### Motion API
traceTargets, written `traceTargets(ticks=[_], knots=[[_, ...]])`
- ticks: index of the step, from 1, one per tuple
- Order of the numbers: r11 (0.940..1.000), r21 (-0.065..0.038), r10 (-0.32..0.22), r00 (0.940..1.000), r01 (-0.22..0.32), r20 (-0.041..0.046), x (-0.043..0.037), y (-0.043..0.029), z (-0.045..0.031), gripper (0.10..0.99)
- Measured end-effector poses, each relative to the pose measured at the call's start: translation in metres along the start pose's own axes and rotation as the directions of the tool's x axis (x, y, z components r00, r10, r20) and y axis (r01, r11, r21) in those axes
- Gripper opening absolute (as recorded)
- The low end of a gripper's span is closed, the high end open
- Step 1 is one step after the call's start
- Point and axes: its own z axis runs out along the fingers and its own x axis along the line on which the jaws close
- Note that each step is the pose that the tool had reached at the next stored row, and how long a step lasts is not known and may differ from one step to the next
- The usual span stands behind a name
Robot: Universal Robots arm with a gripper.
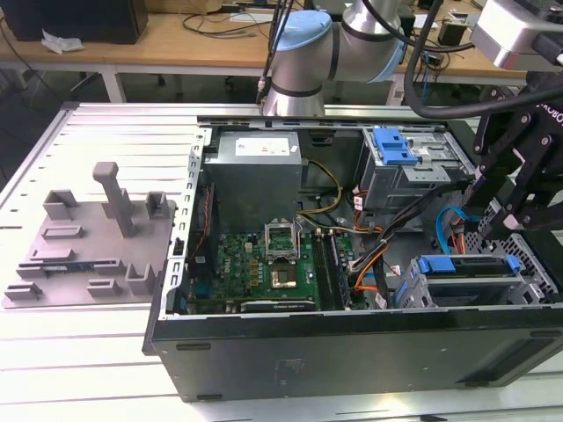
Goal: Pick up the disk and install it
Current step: 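Insert the first disk wire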
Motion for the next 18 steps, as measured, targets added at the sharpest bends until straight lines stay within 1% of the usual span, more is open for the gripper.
traceTargets(ticks=[2, 3, 4, 5, 7, 9, 10, 11, 13, 14, 15, 16, 18], knots=[[1.0, 0.0, 0.0, 1.0, 0.0, 0.0, -0.001, 0.0, 0.0002, 0.447], [1.0, 0.0, 0.0, 0.9999, 0.0, -0.0145, -0.0178, -0.0004, 0.0006, 0.447], [1.0, 0.0, 0.001, 0.9998, -0.001, -0.0183, -0.0236, -0.0005, 0.0009, 0.447], [1.0, 0.0, 0.001, 0.9998, -0.001, -0.021, -0.0278, -0.0006, 0.0009, 0.447], [1.0, 0.0, 0.001, 0.9997, -0.001, -0.0241, -0.0377, -0.0013, 0.0013, 0.447], [1.0, 0.0, 0.001, 0.9996, -0.001, -0.0267, -0.0454, -0.0026, 0.0015, 0.447], [1.0, -0.001, 0.001, 0.9994, -0.001, -0.0332, -0.0489, -0.0031, 0.0015, 0.447], [1.0, -0.003, 0.002, 0.9988, -0.002, -0.0484, -0.0504, -0.0034, 0.0016, 0.447], [0.9999, -0.009, 0.003, 0.9962, -0.004, -0.0869, -0.0521, -0.0042, 0.0017, 0.447], [0.9999, -0.014, 0.003, 0.9938, -0.005, -0.1115, -0.053, -0.0048, 0.0019, 0.447], [0.9999, -0.016, 0.004, 0.9915, -0.006, -0.13, -0.0542, -0.0053, 0.0019, 0.447], [0.9998, -0.018, 0.005, 0.9856, -0.008, -0.1693, -0.0592, -0.0069, 0.0023, 0.447], [0.9998, -0.018, 0.006, 0.9807, -0.01, -0.1954, -0.0655, -0.0083, 0.003, 0.447]])
